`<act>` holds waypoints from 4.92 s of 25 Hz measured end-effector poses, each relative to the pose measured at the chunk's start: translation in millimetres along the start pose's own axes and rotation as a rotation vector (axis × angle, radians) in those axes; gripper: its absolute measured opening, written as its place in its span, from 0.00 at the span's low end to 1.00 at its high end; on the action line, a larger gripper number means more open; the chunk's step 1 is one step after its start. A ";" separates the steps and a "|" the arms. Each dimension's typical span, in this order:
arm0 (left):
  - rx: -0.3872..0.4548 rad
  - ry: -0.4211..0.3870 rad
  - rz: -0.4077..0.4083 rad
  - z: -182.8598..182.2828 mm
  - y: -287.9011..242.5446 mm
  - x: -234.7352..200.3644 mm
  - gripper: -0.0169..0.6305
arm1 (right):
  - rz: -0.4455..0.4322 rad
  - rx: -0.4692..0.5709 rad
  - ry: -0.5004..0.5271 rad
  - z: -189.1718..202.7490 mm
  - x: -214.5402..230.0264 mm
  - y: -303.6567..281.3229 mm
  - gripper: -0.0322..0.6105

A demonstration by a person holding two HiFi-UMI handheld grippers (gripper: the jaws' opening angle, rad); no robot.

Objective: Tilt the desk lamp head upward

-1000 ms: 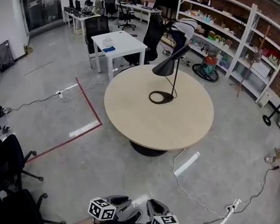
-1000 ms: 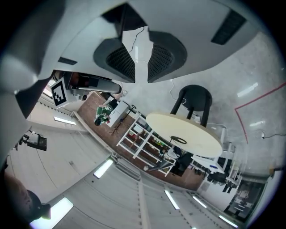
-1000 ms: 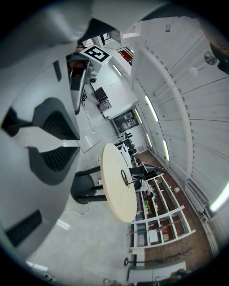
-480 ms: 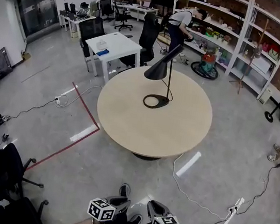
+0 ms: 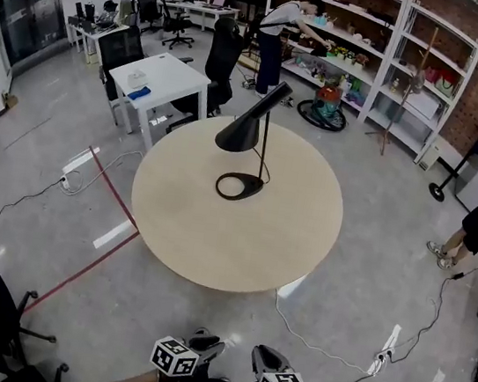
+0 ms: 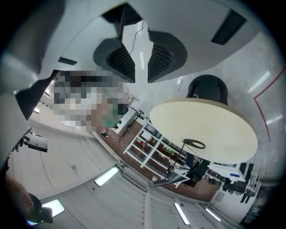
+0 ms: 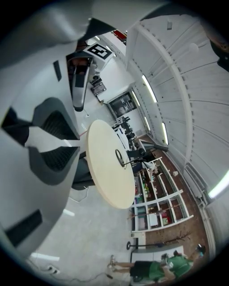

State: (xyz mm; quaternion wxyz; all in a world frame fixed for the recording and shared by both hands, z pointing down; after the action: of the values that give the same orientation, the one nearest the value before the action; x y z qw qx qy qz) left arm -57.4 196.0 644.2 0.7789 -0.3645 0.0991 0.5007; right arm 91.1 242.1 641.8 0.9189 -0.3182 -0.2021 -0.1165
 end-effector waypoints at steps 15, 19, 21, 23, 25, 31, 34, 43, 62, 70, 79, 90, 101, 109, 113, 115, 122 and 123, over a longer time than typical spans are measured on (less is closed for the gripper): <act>0.028 0.037 0.003 -95.0 -11.2 -124.2 0.17 | 0.031 -0.011 0.055 -87.3 -12.6 -101.3 0.13; 0.051 0.059 -0.015 -109.1 -14.0 -145.1 0.17 | 0.058 -0.013 0.049 -101.3 -3.6 -110.8 0.13; 0.063 0.065 -0.020 -117.0 -19.1 -150.5 0.17 | 0.063 -0.014 0.048 -108.5 2.4 -116.8 0.13; 0.077 0.069 -0.027 -125.8 -23.3 -154.5 0.17 | 0.055 -0.020 0.053 -115.6 6.5 -125.0 0.13; 0.098 0.073 -0.040 -135.5 -25.8 -159.4 0.17 | 0.035 -0.025 0.063 -123.6 10.1 -136.7 0.13; 0.188 0.061 -0.118 -180.8 -32.5 -172.6 0.17 | -0.034 -0.001 0.107 -171.9 28.9 -168.3 0.13; 0.248 0.032 -0.172 -216.5 -39.8 -183.7 0.17 | -0.056 0.024 0.131 -201.1 46.4 -184.7 0.13; 0.361 -0.033 -0.200 -312.5 -73.6 -178.8 0.17 | -0.130 0.077 0.237 -292.2 92.6 -226.8 0.13; 0.465 0.069 -0.222 -395.6 -103.3 -240.9 0.17 | -0.072 0.206 0.337 -438.0 121.9 -328.4 0.15; 0.549 0.126 -0.179 -413.3 -98.5 -261.2 0.30 | -0.108 0.219 0.411 -453.4 94.2 -370.0 0.23; 0.637 0.335 -0.008 -418.7 -106.3 -276.0 0.33 | -0.073 0.227 0.413 -455.4 78.3 -399.4 0.23; 0.753 0.394 0.121 -433.7 -97.3 -275.8 0.33 | -0.060 0.244 0.410 -458.9 75.0 -409.0 0.22; 0.783 0.421 0.178 -437.9 -96.6 -269.8 0.31 | -0.044 0.248 0.420 -455.1 75.7 -409.9 0.15; 0.781 0.400 0.165 -439.8 -92.9 -268.0 0.18 | -0.039 0.240 0.433 -456.0 73.2 -410.9 0.14; 0.769 0.392 0.155 -441.0 -95.0 -268.9 0.18 | -0.021 0.238 0.469 -456.6 74.8 -411.8 0.13; 0.758 0.380 0.147 -440.6 -93.3 -268.4 0.18 | -0.013 0.241 0.481 -455.5 73.9 -411.0 0.13; 0.725 0.291 0.097 -446.4 -79.8 -269.0 0.18 | -0.015 0.244 0.492 -455.6 74.0 -410.9 0.13; 0.723 0.282 0.086 -447.4 -77.2 -269.3 0.18 | -0.015 0.246 0.495 -455.3 73.9 -410.9 0.12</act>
State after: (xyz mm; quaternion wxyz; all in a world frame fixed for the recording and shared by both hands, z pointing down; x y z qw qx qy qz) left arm -26.4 -311.0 500.6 0.8142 -0.1274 0.3904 0.4105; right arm 151.5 -368.4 569.7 0.9711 -0.1647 0.0135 -0.1719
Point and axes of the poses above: the fingertips, and each gripper's own axes: y backward along the fingers, x to its right, z out of its underside, the point moved 4 cm from there along y, backward along the fingers, and after that the axes turned 5 degrees about -y, right-handed, at the moved point
